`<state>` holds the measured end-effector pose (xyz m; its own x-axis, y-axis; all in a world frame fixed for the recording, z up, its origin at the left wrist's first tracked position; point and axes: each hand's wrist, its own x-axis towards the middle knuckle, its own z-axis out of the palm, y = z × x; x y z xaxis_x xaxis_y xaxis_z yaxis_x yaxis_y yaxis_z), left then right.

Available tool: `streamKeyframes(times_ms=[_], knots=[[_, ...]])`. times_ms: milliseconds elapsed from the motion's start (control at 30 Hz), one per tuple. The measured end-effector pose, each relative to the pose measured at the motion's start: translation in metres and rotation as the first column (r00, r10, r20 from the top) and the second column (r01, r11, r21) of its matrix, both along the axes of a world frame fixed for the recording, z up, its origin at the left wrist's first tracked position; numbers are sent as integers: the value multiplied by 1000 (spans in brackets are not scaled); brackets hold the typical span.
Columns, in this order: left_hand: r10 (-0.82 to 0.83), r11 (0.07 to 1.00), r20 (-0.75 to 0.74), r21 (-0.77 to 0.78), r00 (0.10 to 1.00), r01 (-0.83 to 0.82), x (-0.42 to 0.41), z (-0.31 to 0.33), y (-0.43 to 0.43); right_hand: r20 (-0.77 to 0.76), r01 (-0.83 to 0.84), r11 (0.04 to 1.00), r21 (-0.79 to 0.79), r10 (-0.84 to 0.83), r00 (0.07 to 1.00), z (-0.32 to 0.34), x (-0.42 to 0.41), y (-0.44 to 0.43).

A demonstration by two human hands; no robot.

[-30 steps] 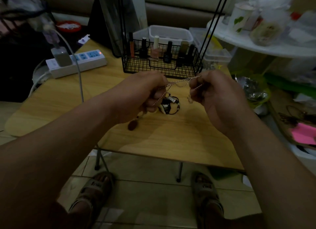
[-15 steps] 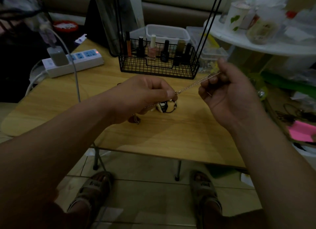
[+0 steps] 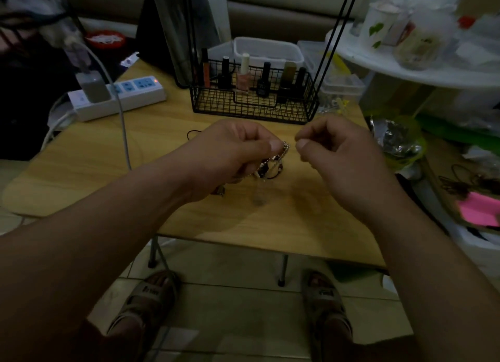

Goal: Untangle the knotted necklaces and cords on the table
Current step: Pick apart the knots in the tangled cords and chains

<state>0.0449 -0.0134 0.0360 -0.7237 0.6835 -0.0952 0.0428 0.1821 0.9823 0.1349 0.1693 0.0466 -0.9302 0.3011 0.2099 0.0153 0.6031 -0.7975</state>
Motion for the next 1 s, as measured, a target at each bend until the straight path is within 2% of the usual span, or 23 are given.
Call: streamKeyframes(times_ms=[100,267,400,467,533,600,667,767,833,900,1000], knots=[[9,1000,17,18,1000,-9,-1,-1,0,4,-124,992,3,124,992,-1,3,-8],[16,1000,-2,19,1000,-15,-4,-1,-2,-10,-109,993,-51,108,994,-2,-1,-9],[43,999,-91,-18,995,-45,-4,0,-3,26,-118,985,-124,122,992,-5,-3,-12],[47,998,-111,-23,993,-50,-5,2,-4,51,-126,956,-264,144,988,-4,-4,-12],[39,999,-118,-31,992,-43,-6,3,-6,90,-115,841,-529,190,978,-1,-5,-12],[33,999,-103,-33,994,-37,-7,4,-8,115,-116,757,-643,245,963,-1,-5,-12],[27,999,-90,-26,996,-30,-7,6,-8,119,-159,806,-571,273,955,-4,-5,-13],[19,999,-100,-29,995,-22,-8,8,-9,85,-182,931,-318,219,972,-9,-7,-11],[12,999,-108,-41,994,-17,-9,9,-10,39,-173,964,-199,185,982,-9,-9,-9],[0,999,-108,-48,994,-5,-9,9,-11,14,-163,974,-155,167,986,-8,-10,-7],[-16,998,-150,-59,989,7,-9,11,-12,49,-164,970,-179,175,983,-7,-9,-7]])
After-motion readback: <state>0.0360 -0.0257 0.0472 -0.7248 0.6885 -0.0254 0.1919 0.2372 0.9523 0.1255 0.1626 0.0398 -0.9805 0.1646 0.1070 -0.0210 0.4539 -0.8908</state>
